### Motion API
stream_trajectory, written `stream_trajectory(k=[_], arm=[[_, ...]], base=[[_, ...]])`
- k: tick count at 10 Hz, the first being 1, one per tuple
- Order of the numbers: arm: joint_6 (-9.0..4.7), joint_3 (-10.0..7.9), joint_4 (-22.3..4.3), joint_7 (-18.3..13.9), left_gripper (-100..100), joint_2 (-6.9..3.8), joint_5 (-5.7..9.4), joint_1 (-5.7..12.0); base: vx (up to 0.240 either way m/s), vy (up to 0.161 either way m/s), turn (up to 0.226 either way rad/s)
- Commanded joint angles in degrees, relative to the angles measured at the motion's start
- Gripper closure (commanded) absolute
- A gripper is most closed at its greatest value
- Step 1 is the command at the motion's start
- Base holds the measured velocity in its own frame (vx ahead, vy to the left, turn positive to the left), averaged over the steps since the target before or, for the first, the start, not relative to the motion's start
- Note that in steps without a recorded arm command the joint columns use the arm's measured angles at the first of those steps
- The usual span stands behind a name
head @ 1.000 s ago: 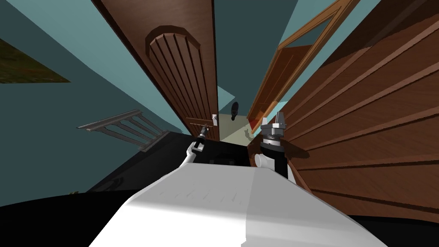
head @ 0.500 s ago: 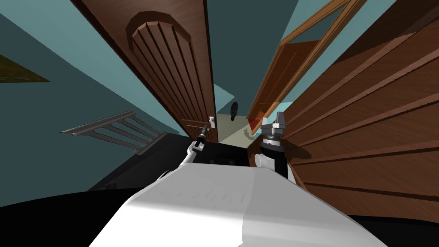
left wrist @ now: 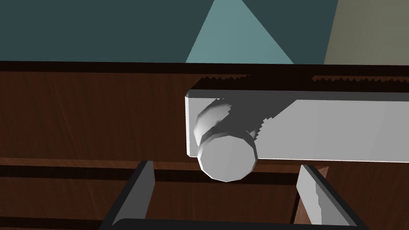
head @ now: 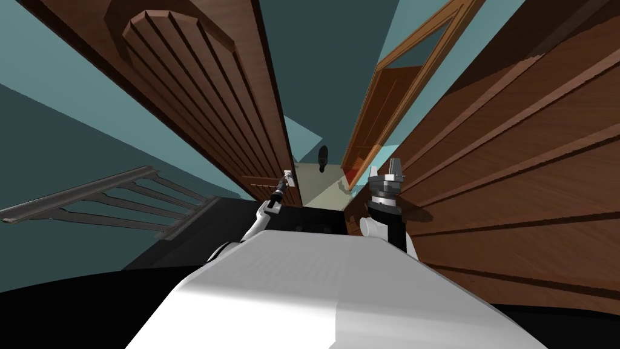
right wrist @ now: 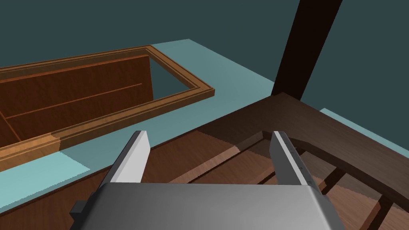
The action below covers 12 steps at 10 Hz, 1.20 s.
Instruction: Pull the door open
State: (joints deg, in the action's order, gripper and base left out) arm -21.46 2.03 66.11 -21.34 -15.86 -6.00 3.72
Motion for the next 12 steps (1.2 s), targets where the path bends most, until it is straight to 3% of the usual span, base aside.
stream_trajectory(k=[1,3,4,5,10,12], arm=[[-0.75,-0.98,-1.5,-0.9,-100,-1.61,0.73,0.54],[-1.71,-2.34,-3.0,-2.0,-100,-3.7,1.68,0.6],[-1.37,-1.9,-2.7,-1.7,-100,-3.13,1.41,0.74],[-1.37,-1.9,-2.7,-1.7,100,-3.13,1.41,0.74],[-1.37,-1.9,-2.7,-1.7,100,-3.13,1.41,0.74],[-2.14,-0.77,-2.1,-3.0,100,-4.33,1.17,-0.17]], base=[[0.196,-0.082,-0.095],[0.16,-0.045,-0.15],[0.071,-0.018,-0.028],[-0.007,0.005,0.031],[-0.014,0.003,-0.003],[-0.131,0.081,-0.109]])
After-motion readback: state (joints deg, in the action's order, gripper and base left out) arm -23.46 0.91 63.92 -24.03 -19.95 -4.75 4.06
